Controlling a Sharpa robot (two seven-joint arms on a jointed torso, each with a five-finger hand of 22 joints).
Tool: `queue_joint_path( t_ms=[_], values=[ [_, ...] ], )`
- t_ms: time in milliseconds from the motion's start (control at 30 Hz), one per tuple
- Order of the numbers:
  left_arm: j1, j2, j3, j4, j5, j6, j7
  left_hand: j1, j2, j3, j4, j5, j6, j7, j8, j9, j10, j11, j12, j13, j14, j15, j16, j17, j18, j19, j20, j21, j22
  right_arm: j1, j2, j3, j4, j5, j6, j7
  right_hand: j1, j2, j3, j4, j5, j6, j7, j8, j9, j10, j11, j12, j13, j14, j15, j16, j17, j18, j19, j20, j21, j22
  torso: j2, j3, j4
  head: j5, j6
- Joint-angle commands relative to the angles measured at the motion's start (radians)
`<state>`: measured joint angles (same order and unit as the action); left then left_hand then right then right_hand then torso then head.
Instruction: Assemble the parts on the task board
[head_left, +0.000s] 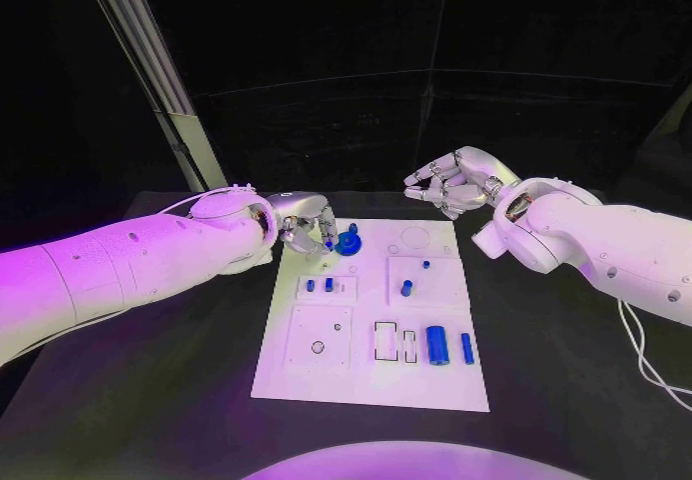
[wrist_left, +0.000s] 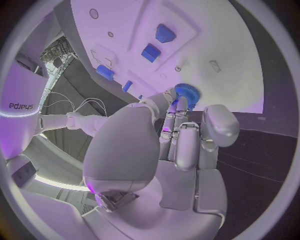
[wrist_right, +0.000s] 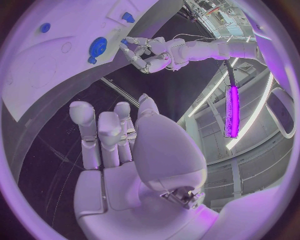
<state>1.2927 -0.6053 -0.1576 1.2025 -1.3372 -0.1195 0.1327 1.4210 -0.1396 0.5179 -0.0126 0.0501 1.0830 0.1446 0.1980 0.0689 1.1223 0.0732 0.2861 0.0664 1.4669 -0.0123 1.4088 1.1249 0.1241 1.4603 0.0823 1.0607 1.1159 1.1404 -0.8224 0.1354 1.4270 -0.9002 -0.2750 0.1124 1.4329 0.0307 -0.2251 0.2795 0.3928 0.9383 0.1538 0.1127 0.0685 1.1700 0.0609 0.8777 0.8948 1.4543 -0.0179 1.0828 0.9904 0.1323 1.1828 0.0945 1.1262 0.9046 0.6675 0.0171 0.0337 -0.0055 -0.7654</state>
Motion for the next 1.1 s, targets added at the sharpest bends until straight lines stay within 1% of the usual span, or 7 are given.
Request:
queue_joint_path(
  t_ms=[33,100,233,533,867,1100],
  values=[
    [-0.006,0.007,-0.001,-0.016,0.011,0.044,-0.013,-0.011,-0.001,0.006,0.001,0.004,0.004,-0.001,-0.006,0.001,0.006,0.0,-0.007,0.002,0.024,-0.001,0.001,-0.001,-0.016,0.004,-0.001,0.002,-0.001,0.002,0.002,0.001,0.001,0.0,0.0,0.011,0.007,0.005,0.002,0.0,0.007,0.002,-0.004,0.004,0.001,0.001,0.0,0.002,-0.002,0.008,0.002,0.002,-0.002,0.005,0.0,0.0,-0.001,-0.001,0.001,-0.0001,-0.0016,0.002,0.0],
    [-0.01,0.01,-0.001,-0.023,0.011,0.049,-0.016,-0.011,-0.001,0.006,0.001,0.004,0.004,-0.001,-0.006,0.001,0.006,0.0,-0.007,0.002,0.023,-0.001,0.0,-0.003,-0.016,0.003,-0.001,0.0,-0.002,0.002,0.002,0.001,0.001,0.0,0.0,0.011,0.007,0.005,0.002,0.0,0.007,0.001,-0.004,0.004,0.001,0.0,0.0,0.002,-0.002,0.008,0.002,0.001,-0.003,0.005,0.0,0.0,-0.002,-0.001,0.0,-0.0004,-0.0012,0.0,0.0],
    [-0.016,0.014,-0.001,-0.033,0.009,0.065,-0.023,-0.011,-0.001,0.006,0.001,0.004,0.004,-0.001,-0.006,0.001,0.006,0.0,-0.007,0.002,0.023,-0.001,0.0,-0.003,-0.016,0.003,-0.001,0.0,-0.002,0.002,0.002,0.001,0.002,0.0,0.0,0.011,0.007,0.005,0.002,0.0,0.007,0.001,-0.004,0.004,0.001,0.0,0.0,0.002,-0.002,0.008,0.002,0.001,-0.003,0.005,0.0,0.0,-0.002,-0.001,0.0,0.0,-0.0016,0.001,-0.001],
    [-0.025,0.019,-0.002,-0.039,0.003,0.105,-0.036,-0.013,-0.002,0.007,0.001,0.004,0.004,-0.001,-0.007,0.001,0.007,0.0,-0.007,0.002,0.023,-0.001,0.0,-0.003,-0.016,0.003,-0.001,-0.001,-0.003,0.002,0.002,0.001,0.001,0.0,0.0,0.011,0.007,0.005,0.002,0.0,0.007,0.001,-0.004,0.004,0.001,0.0,0.0,0.002,-0.002,0.008,0.002,0.001,-0.003,0.005,0.0,0.0,-0.002,-0.001,-0.001,-0.0003,0.0004,-0.001,-0.002],
    [-0.028,0.017,-0.002,-0.034,0.002,0.119,-0.042,-0.015,-0.001,0.008,0.0,0.004,0.007,-0.002,-0.007,0.001,0.01,-0.001,-0.008,0.003,0.023,-0.002,0.0,-0.004,-0.015,0.001,-0.001,-0.001,-0.003,0.002,0.001,0.001,0.001,0.0,0.0,0.011,0.007,0.005,0.002,0.0,0.007,0.001,-0.004,0.004,0.001,0.0,0.0,0.002,-0.002,0.008,0.002,0.001,-0.003,0.005,0.0,0.0,-0.002,-0.001,0.0,0.0,-0.001,0.0,-0.004],
    [-0.028,0.016,-0.002,-0.032,0.002,0.121,-0.044,-0.018,-0.002,0.01,-0.001,0.004,0.011,-0.004,-0.006,0.002,0.015,-0.003,-0.008,0.004,0.023,-0.002,0.0,-0.004,-0.015,0.001,-0.002,-0.001,-0.001,0.002,0.001,0.001,0.001,0.0,0.0,0.011,0.007,0.005,0.002,0.0,0.007,0.001,-0.004,0.004,0.001,0.0,0.0,0.002,-0.002,0.008,0.002,0.001,-0.003,0.005,0.0,0.0,-0.002,-0.001,0.0,0.0001,0.0001,-0.001,-0.005]
  ],
)
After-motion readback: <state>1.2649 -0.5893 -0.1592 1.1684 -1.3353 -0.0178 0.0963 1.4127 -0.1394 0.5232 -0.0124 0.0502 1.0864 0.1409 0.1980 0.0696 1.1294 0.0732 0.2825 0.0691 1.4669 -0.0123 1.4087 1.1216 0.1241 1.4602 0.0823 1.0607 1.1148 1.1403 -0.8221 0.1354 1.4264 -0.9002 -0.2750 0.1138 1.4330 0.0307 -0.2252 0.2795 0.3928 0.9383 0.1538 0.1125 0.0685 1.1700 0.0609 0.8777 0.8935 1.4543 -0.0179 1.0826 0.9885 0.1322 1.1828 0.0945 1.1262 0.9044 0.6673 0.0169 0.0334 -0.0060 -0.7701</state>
